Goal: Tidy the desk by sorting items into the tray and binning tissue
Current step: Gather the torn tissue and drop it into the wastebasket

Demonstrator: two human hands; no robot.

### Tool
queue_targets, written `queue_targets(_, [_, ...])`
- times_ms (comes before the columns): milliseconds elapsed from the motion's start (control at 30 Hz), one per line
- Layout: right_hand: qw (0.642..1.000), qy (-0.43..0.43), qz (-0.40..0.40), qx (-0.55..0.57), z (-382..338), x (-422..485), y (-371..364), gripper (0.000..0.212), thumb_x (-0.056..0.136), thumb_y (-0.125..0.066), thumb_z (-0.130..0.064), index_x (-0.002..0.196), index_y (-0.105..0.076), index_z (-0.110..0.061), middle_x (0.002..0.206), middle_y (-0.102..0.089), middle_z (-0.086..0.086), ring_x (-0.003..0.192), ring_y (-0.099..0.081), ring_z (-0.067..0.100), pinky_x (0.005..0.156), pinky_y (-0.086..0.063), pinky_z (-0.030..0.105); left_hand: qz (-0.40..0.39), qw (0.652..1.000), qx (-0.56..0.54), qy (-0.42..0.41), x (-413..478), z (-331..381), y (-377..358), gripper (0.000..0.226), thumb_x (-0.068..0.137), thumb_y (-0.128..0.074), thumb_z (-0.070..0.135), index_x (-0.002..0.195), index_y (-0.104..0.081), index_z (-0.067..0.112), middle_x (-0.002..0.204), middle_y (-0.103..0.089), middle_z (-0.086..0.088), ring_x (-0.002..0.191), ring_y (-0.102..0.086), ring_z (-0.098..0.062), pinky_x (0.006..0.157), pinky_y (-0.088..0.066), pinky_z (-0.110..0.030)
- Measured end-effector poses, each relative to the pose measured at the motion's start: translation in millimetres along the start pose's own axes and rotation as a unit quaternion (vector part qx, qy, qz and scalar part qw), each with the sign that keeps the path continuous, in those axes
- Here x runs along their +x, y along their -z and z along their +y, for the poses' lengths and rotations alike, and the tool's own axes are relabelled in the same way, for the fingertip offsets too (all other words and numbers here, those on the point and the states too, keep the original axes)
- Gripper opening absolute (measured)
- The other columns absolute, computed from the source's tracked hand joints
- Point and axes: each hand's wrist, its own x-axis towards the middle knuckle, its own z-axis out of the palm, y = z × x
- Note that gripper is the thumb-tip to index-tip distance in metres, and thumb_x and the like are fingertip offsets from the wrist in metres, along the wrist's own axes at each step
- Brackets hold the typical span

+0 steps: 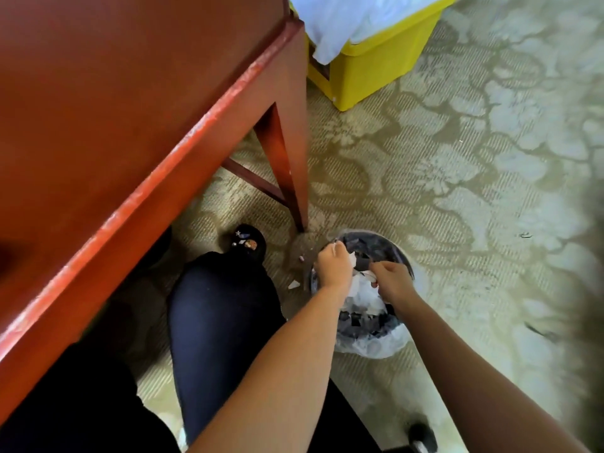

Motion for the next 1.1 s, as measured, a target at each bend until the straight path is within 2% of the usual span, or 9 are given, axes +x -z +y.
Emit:
queue_targets(100, [1.000, -0.009, -0.001, -0.027, 3.9, 7.1, -1.6, 0.040, 0.090, -0.046, -0.010, 0.056, -0.026, -0.014, 0.057, -0.024, 0.007, 0.060, -0.030, 0.021, 0.039, -0.029, 0.016, -0.059, 0.997, 0.033, 0.022, 5.6, -3.7, 0.6, 0.038, 0.101, -0.034, 0.023, 0.104, -0.057, -0.008, 0.092, -0.058, -0.024, 0.096, -0.056, -0.036, 0.076, -0.039, -0.034])
queue_targets(167, [0.999, -0.022, -0.006, -0.042, 6.1, 9.1, -2.2, 0.034, 0.089, -0.046, -0.013, 0.058, -0.033, -0.011, 0.057, -0.032, 0.009, 0.061, -0.039, 0.024, 0.044, -0.032, 0.022, -0.123, 0.985, 0.100, 0.063, 9.3, -4.0, 1.4, 0.044, 0.102, -0.030, 0.027, 0.124, -0.050, -0.004, 0.116, -0.054, -0.027, 0.112, -0.052, -0.036, 0.088, -0.040, -0.037])
queue_targets(333, [0.996, -0.041, -0.053, -0.060, 8.0, 8.5, 1.2, 0.034, 0.094, -0.043, -0.018, 0.108, -0.057, 0.010, 0.091, -0.054, 0.025, 0.097, -0.058, 0.042, 0.060, -0.048, 0.029, -0.183, 0.959, 0.194, 0.091, 6.1, 4.3, 6.4, 0.045, 0.102, -0.022, 0.022, 0.143, -0.033, 0.009, 0.145, -0.038, -0.015, 0.126, -0.042, -0.032, 0.100, -0.037, -0.037])
queue_targets(467, [0.994, -0.040, -0.068, -0.072, -0.2, 1.8, 8.8, 0.035, 0.096, -0.042, -0.019, 0.110, -0.056, 0.010, 0.111, -0.055, 0.034, 0.112, -0.054, 0.044, 0.074, -0.050, 0.039, -0.202, 0.939, 0.278, 0.022, -4.6, 5.2, 19.6, 0.046, 0.103, -0.021, 0.022, 0.148, -0.026, 0.011, 0.150, -0.032, -0.013, 0.131, -0.040, -0.031, 0.101, -0.036, -0.037])
queue_targets(533, [0.994, -0.028, -0.075, -0.080, -10.4, -5.4, 14.1, 0.029, 0.097, -0.042, -0.019, 0.095, -0.061, 0.002, 0.097, -0.059, 0.024, 0.101, -0.061, 0.036, 0.075, -0.050, 0.040, -0.212, 0.917, 0.338, -0.029, -9.3, 7.0, 30.4, 0.039, 0.103, -0.024, 0.023, 0.135, -0.041, 0.008, 0.131, -0.047, -0.016, 0.103, -0.054, -0.026, 0.084, -0.041, -0.035])
queue_targets(667, [0.989, 0.029, -0.101, -0.102, -35.8, -19.1, 20.7, 0.036, 0.096, -0.042, -0.015, 0.060, -0.045, -0.015, 0.059, -0.043, 0.002, 0.049, -0.046, 0.012, 0.049, -0.034, 0.026, -0.259, 0.858, 0.436, -0.080, -27.6, 30.0, 60.3, 0.034, 0.103, -0.028, 0.025, 0.074, -0.042, 0.015, 0.067, -0.037, -0.003, 0.053, -0.029, -0.015, 0.051, -0.024, -0.029])
queue_targets(833, [0.962, 0.133, -0.133, -0.198, -81.0, -54.8, 28.6, 0.034, 0.095, -0.043, -0.016, 0.062, -0.046, -0.014, 0.056, -0.044, 0.004, 0.053, -0.042, 0.017, 0.048, -0.034, 0.024, -0.252, 0.792, 0.529, -0.170, -65.1, 71.0, 115.6, 0.040, 0.103, -0.026, 0.029, 0.066, -0.032, 0.013, 0.066, -0.029, -0.001, 0.058, -0.028, -0.016, 0.062, -0.029, -0.031])
queue_targets(1000, [0.907, 0.253, -0.141, -0.307, -146.4, -112.0, 34.5, 0.024, 0.094, -0.043, -0.013, 0.098, -0.064, -0.002, 0.088, -0.065, 0.008, 0.089, -0.064, 0.027, 0.081, -0.049, 0.038, -0.208, 0.761, 0.565, -0.243, -121.3, 106.2, 184.6, 0.030, 0.100, -0.032, 0.031, 0.081, -0.042, 0.011, 0.085, -0.041, -0.009, 0.079, -0.039, -0.019, 0.073, -0.030, -0.031])
queue_targets(1100, [0.880, 0.304, -0.157, -0.329, -190.2, -156.6, 34.2, 0.020, 0.093, -0.045, -0.013, 0.096, -0.065, -0.012, 0.100, -0.067, 0.015, 0.088, -0.065, 0.027, 0.073, -0.048, 0.033, -0.186, 0.753, 0.576, -0.257, -172.2, 130.8, 228.9, 0.035, 0.100, -0.033, 0.031, 0.085, -0.048, 0.003, 0.089, -0.044, -0.019, 0.082, -0.042, -0.032, 0.079, -0.034, -0.032])
